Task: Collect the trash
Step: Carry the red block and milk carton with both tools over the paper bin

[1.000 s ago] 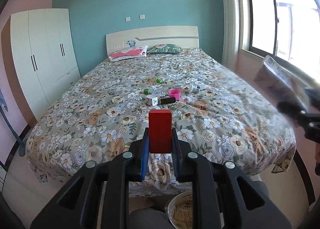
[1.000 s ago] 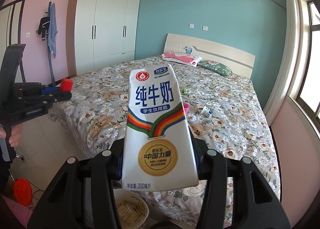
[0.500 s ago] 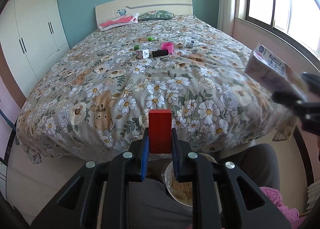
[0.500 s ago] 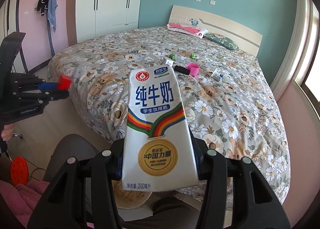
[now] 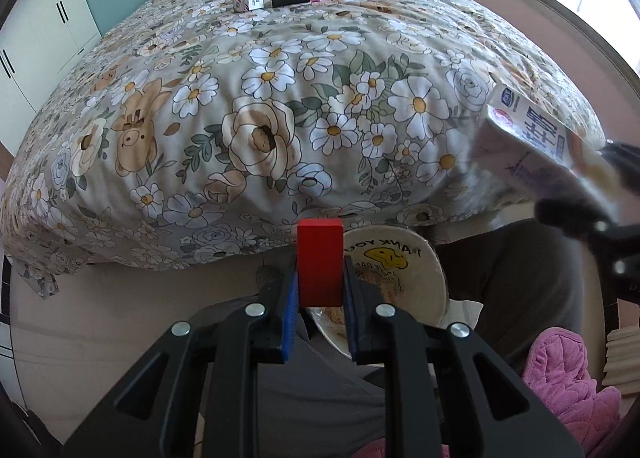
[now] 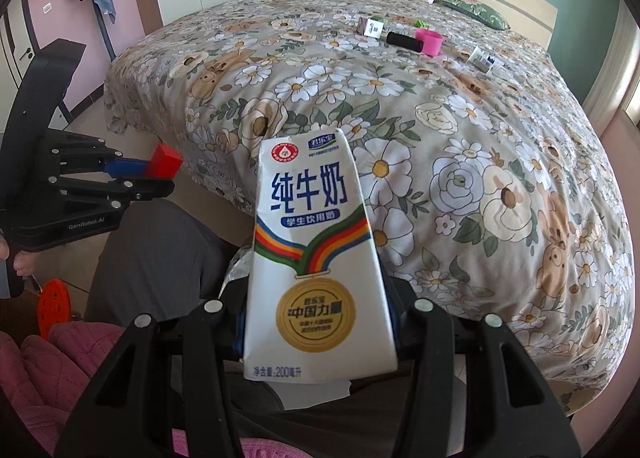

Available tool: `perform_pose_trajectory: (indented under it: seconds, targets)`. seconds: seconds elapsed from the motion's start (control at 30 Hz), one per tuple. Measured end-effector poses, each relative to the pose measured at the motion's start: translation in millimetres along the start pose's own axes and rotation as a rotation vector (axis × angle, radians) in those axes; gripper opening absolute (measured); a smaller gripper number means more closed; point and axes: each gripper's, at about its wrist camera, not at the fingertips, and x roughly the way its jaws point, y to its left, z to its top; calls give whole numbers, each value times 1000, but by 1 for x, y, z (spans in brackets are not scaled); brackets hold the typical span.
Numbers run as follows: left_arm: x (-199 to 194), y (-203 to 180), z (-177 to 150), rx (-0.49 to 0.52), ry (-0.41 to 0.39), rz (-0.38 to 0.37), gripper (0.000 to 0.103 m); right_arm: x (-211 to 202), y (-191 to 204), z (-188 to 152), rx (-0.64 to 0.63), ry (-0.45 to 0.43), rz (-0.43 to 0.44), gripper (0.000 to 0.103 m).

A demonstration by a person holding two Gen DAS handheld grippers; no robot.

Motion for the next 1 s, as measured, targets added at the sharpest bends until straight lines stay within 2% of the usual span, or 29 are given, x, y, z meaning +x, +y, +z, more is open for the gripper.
perform_pose_trajectory:
  seconds: [0.63,0.83,1.0]
  targets:
    - [146,-18,-21,6,315,-107,22,143,-15,-47,135,282,93,50]
    - [195,-22,-29,-29,420,-136,22,186,-17,-64,181,377,124,50]
    - [228,-21,-29,-66,477,-149,22,221,-26,-74,241,443,131,50]
